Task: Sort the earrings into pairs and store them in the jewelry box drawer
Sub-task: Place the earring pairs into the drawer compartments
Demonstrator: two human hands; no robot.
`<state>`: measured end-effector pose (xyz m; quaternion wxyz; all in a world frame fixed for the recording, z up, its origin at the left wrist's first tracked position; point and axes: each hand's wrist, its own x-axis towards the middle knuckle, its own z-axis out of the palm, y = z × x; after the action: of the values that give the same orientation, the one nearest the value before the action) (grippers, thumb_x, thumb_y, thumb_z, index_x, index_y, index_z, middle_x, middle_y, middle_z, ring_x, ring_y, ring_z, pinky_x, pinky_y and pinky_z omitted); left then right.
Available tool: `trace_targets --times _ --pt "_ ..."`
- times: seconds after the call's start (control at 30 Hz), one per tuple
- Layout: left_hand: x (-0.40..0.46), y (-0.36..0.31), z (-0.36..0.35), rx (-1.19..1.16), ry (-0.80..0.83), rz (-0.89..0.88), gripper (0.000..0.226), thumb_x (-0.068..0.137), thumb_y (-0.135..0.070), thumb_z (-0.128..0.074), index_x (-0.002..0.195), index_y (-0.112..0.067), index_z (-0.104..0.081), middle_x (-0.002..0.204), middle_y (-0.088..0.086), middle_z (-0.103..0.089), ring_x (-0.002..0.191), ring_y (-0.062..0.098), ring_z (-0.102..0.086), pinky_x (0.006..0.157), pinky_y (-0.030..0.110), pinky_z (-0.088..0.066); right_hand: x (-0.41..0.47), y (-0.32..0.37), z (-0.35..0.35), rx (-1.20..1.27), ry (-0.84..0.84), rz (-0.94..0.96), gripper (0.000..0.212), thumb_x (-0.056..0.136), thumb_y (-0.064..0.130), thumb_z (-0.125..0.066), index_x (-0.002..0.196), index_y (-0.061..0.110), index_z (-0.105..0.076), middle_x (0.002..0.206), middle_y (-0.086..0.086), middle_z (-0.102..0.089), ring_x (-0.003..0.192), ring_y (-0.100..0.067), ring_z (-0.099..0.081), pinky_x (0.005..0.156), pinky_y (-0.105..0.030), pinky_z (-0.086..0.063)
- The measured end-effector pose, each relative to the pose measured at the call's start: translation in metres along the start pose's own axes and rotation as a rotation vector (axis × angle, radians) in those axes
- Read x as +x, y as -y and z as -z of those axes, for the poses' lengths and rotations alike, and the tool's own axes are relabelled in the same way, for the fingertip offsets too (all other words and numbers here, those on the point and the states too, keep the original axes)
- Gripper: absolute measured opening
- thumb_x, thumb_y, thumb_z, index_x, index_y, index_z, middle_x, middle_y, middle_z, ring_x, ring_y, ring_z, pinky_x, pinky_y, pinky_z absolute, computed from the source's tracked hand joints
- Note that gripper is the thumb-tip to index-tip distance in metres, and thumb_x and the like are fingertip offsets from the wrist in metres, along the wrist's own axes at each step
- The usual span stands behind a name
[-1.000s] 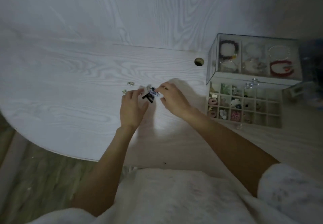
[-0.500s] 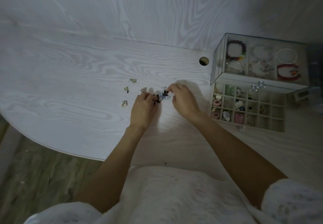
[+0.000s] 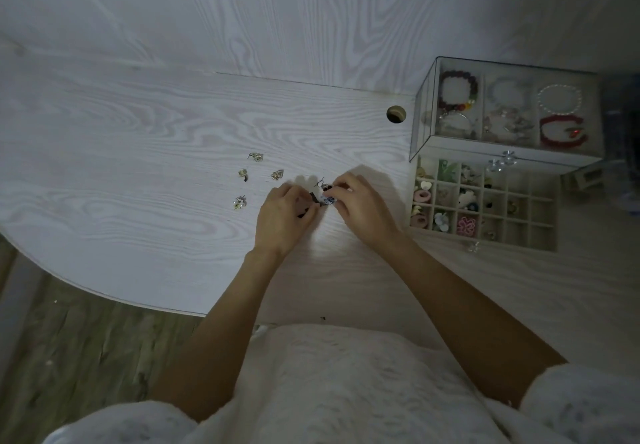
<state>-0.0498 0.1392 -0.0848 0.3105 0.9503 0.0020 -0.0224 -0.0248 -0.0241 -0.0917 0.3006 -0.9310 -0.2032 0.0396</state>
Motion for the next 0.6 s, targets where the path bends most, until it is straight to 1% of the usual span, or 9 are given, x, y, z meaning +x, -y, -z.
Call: trace_targets --times 0.07,0.13,0.2,0.3,0.43,0.5,0.6 --pt "0.003 -0.006 -0.004 -0.001 0.054 -0.047 0.031 0.077 -0.028 -0.072 0.103 -0.013 -0.063 0.099 0.006 -0.062 0.092 0.022 -0.054 0.072 0.030 -0.045 -0.006 0.000 0.003 0.015 -0.042 -0.011 0.021 0.079 -0.003 -0.063 0.098 0.003 -0.068 0.098 -0.013 -0.064 0.090 -0.028 -0.058 0.073 -0.029 -0.048" --pt "0.004 -0.011 -0.008 0.009 0.103 -0.059 0.035 0.075 -0.024 -0.073 0.107 -0.013 -0.063 0.103 0.008 -0.061 0.095 0.025 -0.054 0.074 0.032 -0.047 -0.011 0.000 0.004 0.002 -0.059 -0.019 0.019 0.079 -0.003 -0.062 0.096 0.003 -0.066 0.094 -0.011 -0.065 0.088 -0.027 -0.058 0.071 -0.030 -0.048" --pt "0.004 -0.013 -0.010 0.001 0.104 -0.066 0.029 0.074 -0.020 -0.074 0.100 -0.012 -0.066 0.099 0.009 -0.062 0.090 0.025 -0.058 0.073 0.032 -0.048 -0.014 0.000 0.004 -0.009 -0.048 -0.050 0.022 0.079 -0.002 -0.063 0.100 0.002 -0.062 0.094 -0.013 -0.065 0.088 -0.029 -0.058 0.072 -0.035 -0.050" --pt "0.002 -0.013 -0.008 -0.039 0.108 -0.023 0.019 0.074 -0.018 -0.075 0.091 -0.013 -0.066 0.095 0.006 -0.061 0.079 0.019 -0.060 0.068 0.025 -0.046 -0.014 0.001 0.008 0.038 -0.007 -0.149 0.034 0.079 -0.003 -0.063 0.111 0.003 -0.055 0.099 -0.017 -0.061 0.091 -0.032 -0.059 0.075 -0.039 -0.050" --pt "0.000 -0.013 -0.007 -0.056 0.134 -0.017 0.015 0.074 -0.017 -0.074 0.087 -0.014 -0.067 0.093 0.005 -0.060 0.077 0.019 -0.060 0.069 0.029 -0.049 -0.021 0.002 0.009 0.083 0.014 -0.230 0.041 0.077 -0.007 -0.062 0.116 0.006 -0.057 0.113 -0.015 -0.052 0.091 -0.027 -0.058 0.078 -0.026 -0.042" --pt "-0.002 -0.012 -0.007 -0.044 0.150 -0.049 0.013 0.075 -0.014 -0.073 0.087 -0.012 -0.067 0.093 0.006 -0.060 0.076 0.020 -0.060 0.068 0.031 -0.050 -0.025 0.002 0.009 0.079 0.048 -0.239 0.035 0.078 -0.007 -0.060 0.111 0.005 -0.061 0.112 -0.014 -0.053 0.094 -0.027 -0.057 0.079 -0.026 -0.042" --pt "-0.003 -0.012 -0.008 0.019 0.178 -0.127 0.012 0.076 -0.011 -0.072 0.086 -0.009 -0.066 0.091 0.008 -0.060 0.079 0.023 -0.057 0.063 0.028 -0.042 -0.029 0.001 0.010 0.037 0.076 -0.242 0.021 0.081 -0.002 -0.060 0.101 0.003 -0.063 0.103 -0.014 -0.058 0.090 -0.030 -0.059 0.076 -0.034 -0.046"
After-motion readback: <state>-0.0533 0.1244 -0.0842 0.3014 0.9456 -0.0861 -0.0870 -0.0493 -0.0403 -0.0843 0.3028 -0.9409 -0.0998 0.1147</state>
